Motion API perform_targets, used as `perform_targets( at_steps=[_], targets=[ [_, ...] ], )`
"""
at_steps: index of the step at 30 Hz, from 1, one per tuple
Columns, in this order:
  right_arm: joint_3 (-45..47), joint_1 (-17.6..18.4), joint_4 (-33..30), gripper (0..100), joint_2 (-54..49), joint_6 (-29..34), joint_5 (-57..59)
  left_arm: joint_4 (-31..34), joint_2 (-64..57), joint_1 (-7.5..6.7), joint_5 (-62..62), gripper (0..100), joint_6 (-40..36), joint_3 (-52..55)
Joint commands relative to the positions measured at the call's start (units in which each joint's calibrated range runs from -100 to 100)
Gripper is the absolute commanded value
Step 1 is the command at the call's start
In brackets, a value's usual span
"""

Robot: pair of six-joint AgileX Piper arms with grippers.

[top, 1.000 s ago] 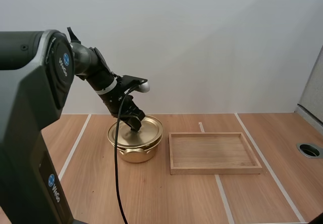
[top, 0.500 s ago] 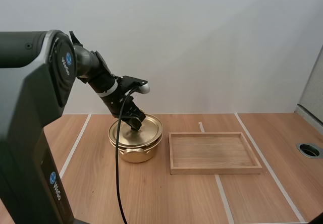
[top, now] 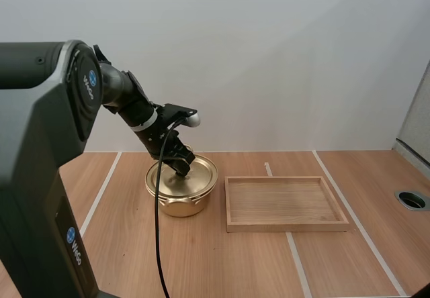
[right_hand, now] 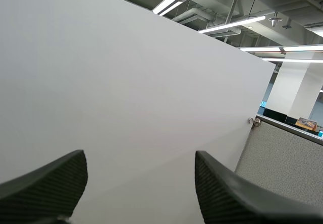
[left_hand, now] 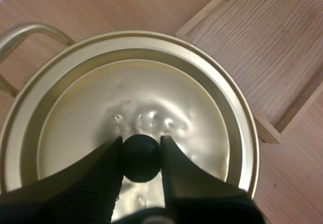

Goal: Open the pot, put the pineapple inside, and close it

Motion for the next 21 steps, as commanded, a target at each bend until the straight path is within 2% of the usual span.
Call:
perform_targets(
  at_steps=[1, 3, 4, 12, 17, 21],
  targets=[
    [-0.2, -0.1, -0.8, 100, -0.7, -0.1, 0.2, -0.2, 0.7, 0.07, 0.6, 71, -0.5, 1.2],
    [-0.2, -0.1, -0.8, 100, -0.6, -0.1, 0.1, -1.5, -0.5, 0.07, 2.3, 94, -0.4, 1.2],
    [-0.2, -0.1, -0.8, 100, -0.6, -0.1, 0.1, -2.5, -1.4, 0.07, 2.5, 100, 0.1, 1.0],
    [-0.2, -0.1, 0.2, 100, -0.6, -0.1, 2.7, -6.6, -11.9, 0.07, -1.6, 100, -0.4, -4.3],
    [-0.2, -0.1, 0.7, 100, -0.6, -0.1, 6.8, -7.1, -23.7, 0.07, -15.2, 100, -6.1, -11.3],
    [-0.2, -0.1, 4.6, 100, -0.6, -0.1, 9.7, -10.1, -32.8, 0.07, -23.2, 100, -8.8, -13.9]
  ],
)
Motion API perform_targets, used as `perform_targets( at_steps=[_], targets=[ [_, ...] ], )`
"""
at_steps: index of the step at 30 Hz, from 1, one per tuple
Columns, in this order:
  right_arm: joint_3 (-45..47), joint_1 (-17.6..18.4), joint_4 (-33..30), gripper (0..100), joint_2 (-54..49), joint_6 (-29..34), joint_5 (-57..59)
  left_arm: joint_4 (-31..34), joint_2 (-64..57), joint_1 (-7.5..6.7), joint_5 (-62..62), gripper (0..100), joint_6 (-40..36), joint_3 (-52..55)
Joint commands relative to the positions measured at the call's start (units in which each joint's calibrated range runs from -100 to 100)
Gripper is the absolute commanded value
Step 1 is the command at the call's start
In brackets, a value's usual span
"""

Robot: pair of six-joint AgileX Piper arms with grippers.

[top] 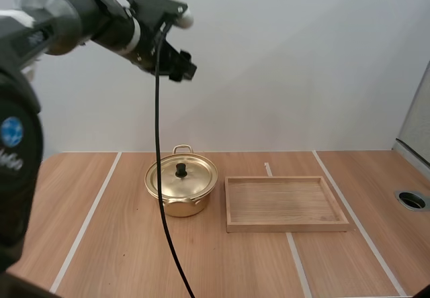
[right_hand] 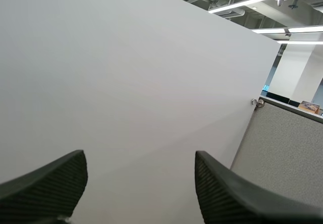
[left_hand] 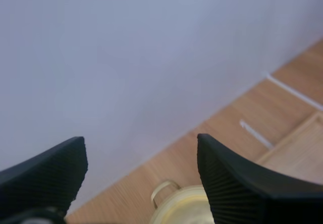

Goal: Open the pot, put the pineapple inside, and close it

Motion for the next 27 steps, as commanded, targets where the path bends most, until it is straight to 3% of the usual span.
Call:
perform_targets(
  at_steps=[1, 5, 8, 13, 19, 24, 27],
  targets=[
    [-0.2, -0.1, 3.7, 100, -0.6, -0.1, 3.0, -5.3, -9.9, 0.07, -8.6, 100, -2.8, -1.8],
    [-0.2, -0.1, 12.2, 100, -0.6, -0.1, 4.8, -9.8, -20.0, 0.07, -14.1, 100, -3.4, -1.8],
    [-0.2, -0.1, 18.4, 100, -0.6, -0.2, 5.5, -10.2, -26.9, 0.07, -16.8, 100, -8.2, -1.8],
    [4.5, -0.1, 20.3, 100, -2.9, -0.2, 0.9, -10.2, -38.2, 0.07, -24.7, 100, -9.9, 3.8],
    [22.8, -0.1, 20.1, 100, -11.0, -0.2, -8.6, -8.6, -51.0, 0.07, -42.5, 100, -10.2, 18.8],
    [43.4, -0.1, 19.3, 100, -20.6, 2.0, -18.1, -1.6, -59.4, 0.07, -43.2, 100, -10.2, 29.8],
    [52.8, -0.1, 18.2, 100, -26.8, -1.2, -28.6, -1.2, -62.7, 0.07, -42.7, 100, -10.2, 32.5]
  ],
)
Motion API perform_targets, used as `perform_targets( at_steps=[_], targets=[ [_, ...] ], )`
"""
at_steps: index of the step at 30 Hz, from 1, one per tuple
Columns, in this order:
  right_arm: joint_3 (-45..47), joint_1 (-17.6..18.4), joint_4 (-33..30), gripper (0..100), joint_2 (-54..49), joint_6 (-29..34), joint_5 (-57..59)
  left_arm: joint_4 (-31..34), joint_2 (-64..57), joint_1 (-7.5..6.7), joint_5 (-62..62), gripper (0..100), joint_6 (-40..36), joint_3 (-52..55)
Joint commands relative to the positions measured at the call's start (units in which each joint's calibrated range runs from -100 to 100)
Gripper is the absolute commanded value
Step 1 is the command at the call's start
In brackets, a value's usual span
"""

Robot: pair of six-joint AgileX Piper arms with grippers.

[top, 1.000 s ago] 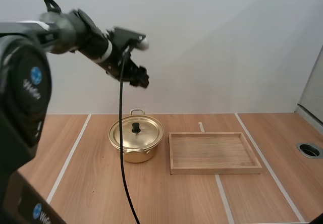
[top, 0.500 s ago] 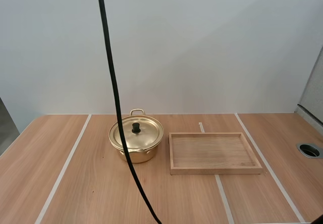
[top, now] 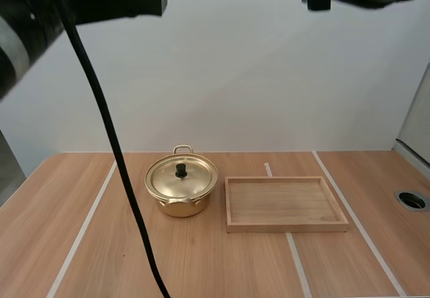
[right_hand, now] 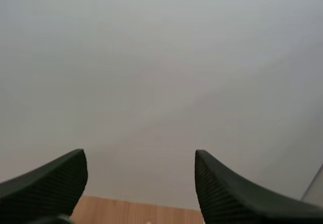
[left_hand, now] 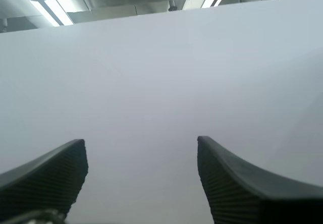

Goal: Open the pot, put the pineapple inside, and close it

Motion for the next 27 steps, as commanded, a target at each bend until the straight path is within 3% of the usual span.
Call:
perform_targets(
  at_steps=[1, 7, 10, 13, 17, 21, 23, 27],
  targets=[
    [39.5, -0.1, -3.0, 100, -21.6, -2.8, -29.8, 8.1, -15.7, 0.07, -5.7, 100, -0.8, 19.1],
    [49.9, -0.2, -4.2, 100, -37.0, -3.0, -39.8, 10.5, -24.1, 0.07, 0.4, 100, -5.9, 19.5],
    [53.4, -0.4, -4.9, 100, -44.6, -3.2, -40.2, 16.5, -26.1, -1.18, -0.9, 100, -13.5, 19.5],
    [56.3, -1.0, -5.1, 100, -51.4, -3.2, -40.2, 26.0, -27.1, -1.69, 2.6, 100, -20.9, 20.3],
    [59.6, -4.7, -4.9, 100, -52.9, -3.2, -38.4, 45.3, -28.3, -3.03, 3.6, 100, -32.8, 25.0],
    [63.7, -10.1, 1.5, 100, -52.9, -3.2, -38.1, 60.8, -31.1, -4.37, 3.6, 100, -45.4, 31.6],
    [66.4, -11.3, 6.7, 100, -52.9, -3.2, -37.8, 65.6, -32.7, -5.02, 3.9, 100, -49.2, 35.1],
    [72.5, -11.9, 14.0, 100, -52.9, -3.8, -37.8, 69.3, -34.4, -6.23, 8.2, 100, -51.6, 40.3]
  ],
)
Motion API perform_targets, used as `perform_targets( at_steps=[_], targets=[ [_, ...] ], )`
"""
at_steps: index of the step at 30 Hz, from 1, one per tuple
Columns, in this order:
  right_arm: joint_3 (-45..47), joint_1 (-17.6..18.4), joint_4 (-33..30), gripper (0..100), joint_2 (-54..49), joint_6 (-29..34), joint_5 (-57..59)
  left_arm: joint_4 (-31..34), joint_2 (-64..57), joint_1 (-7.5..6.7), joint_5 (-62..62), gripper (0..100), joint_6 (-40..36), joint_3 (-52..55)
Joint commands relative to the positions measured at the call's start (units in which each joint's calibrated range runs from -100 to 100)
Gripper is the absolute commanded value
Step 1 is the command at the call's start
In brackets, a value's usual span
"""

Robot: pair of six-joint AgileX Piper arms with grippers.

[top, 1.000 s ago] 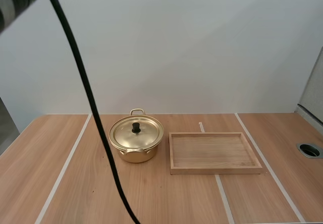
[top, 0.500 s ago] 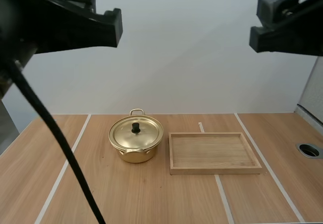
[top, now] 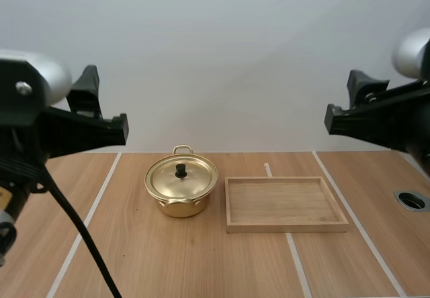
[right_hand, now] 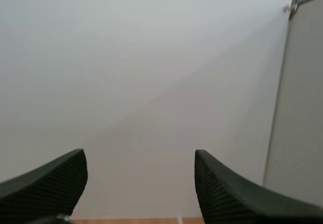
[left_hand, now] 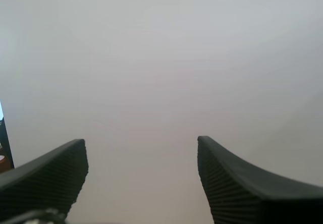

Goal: Open the pot, put the pineapple inside, and close it

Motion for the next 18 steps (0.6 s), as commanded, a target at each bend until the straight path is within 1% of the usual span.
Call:
perform_targets(
  at_steps=[1, 3, 5, 7, 8, 10, 12, 14, 16, 18],
  targets=[
    [5.0, -0.6, 4.1, 100, -0.3, -0.9, 0.1, 3.4, -0.9, -0.77, 4.9, 100, -3.2, 3.7],
    [9.4, -0.7, 4.0, 100, -0.3, -2.9, 0.1, 4.6, -0.9, -0.83, 6.8, 100, -4.8, 6.3],
    [14.0, -0.7, 4.0, 100, -0.3, -7.1, -1.5, 5.3, -0.9, -0.86, 5.8, 100, -5.9, 9.5],
    [19.8, -0.7, 4.1, 100, -0.3, -10.6, -5.5, 5.9, -0.9, -0.86, 0.4, 100, -5.9, 14.2],
    [22.1, -0.7, 4.1, 100, -0.3, -11.3, -7.7, 6.3, -0.9, -0.86, -2.7, 100, -5.9, 16.3],
    [27.1, -0.7, 4.1, 100, -0.3, -11.3, -13.6, 6.9, -0.9, -0.86, -10.6, 100, -5.9, 21.1],
    [30.0, -0.6, 4.5, 100, -0.3, -11.1, -18.0, 6.8, -0.9, -0.86, -15.8, 100, -5.9, 24.7],
    [31.2, -0.4, 7.2, 100, -0.3, -10.9, -19.4, 6.8, -0.9, -0.86, -17.0, 100, -6.1, 26.7],
    [31.3, -0.2, 10.3, 100, -0.3, -10.9, -19.2, 6.8, -0.9, -0.52, -16.9, 100, -6.2, 27.8],
    [31.3, 0.1, 12.0, 100, -0.3, -10.9, -19.2, 6.8, -0.9, -0.06, -15.9, 100, -7.9, 28.0]
  ],
)
